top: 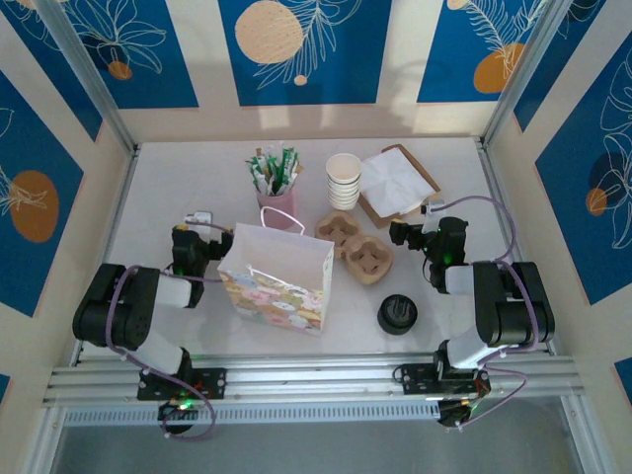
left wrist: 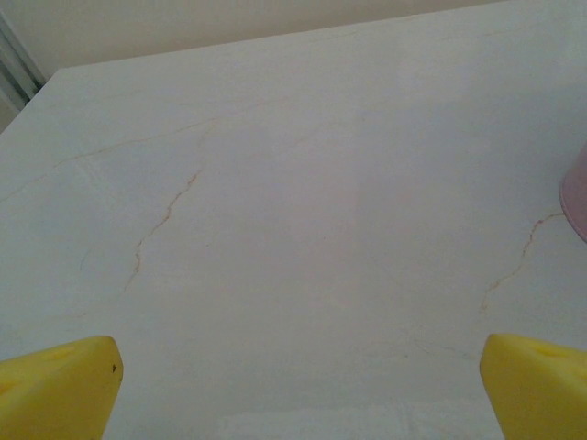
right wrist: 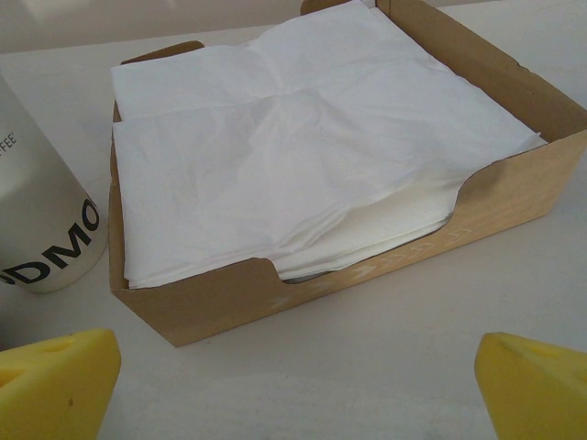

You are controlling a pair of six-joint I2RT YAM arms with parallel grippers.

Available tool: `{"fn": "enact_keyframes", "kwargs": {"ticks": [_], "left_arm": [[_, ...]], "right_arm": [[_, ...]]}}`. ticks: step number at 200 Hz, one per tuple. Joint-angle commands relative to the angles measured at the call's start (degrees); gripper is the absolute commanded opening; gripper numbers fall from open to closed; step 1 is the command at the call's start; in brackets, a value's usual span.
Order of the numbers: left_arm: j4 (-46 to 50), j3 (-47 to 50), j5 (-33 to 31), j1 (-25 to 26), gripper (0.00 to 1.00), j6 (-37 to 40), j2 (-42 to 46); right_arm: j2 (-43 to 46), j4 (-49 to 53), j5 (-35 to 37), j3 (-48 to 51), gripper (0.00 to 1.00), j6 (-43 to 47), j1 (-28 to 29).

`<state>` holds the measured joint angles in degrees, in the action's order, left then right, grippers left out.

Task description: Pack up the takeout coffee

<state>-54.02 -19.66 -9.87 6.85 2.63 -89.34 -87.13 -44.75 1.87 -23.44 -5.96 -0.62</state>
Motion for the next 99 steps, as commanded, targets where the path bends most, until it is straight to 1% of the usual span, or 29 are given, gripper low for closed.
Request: {"fn": "enact_keyframes", "kwargs": {"ticks": [1,31,44,52,69,99], "left_arm": [[-1.0,-1.2,1.2,-0.7,1.00,0.9,-0.1],[-1.2,-1.1,-0.1,-0.7,1.00,0.3,-0.1],[-3.1,0.0,-2.5,-0.7,1.00,-0.3,0.5],[-1.5,0.2,-3.0,-0.7,1.00,-0.8,2.8],[9.5,-2.9,-3.3,-0.7,1.00,-0.9,8.5],[16.3,-3.8,-10.6,-0.7,1.00,-4.0,14.2]], "right_arm": [[-0.1,-0.8,-1.4,-0.7,0.99,0.3,-0.5],[0.1,-1.2,-0.9,-0.5,0.99,0.5,-0.3],[1.4,0.5,2.2,-1.0,0.99,0.7,0.7],[3.7,4.5,2.6,-2.4,0.99,0.9,1.1],[9.2,17.7,3.6,-7.0,0.99,-0.2,1.1],[17.9,27.8,6.4,-8.1,0.99,-4.2,0.1]]}}
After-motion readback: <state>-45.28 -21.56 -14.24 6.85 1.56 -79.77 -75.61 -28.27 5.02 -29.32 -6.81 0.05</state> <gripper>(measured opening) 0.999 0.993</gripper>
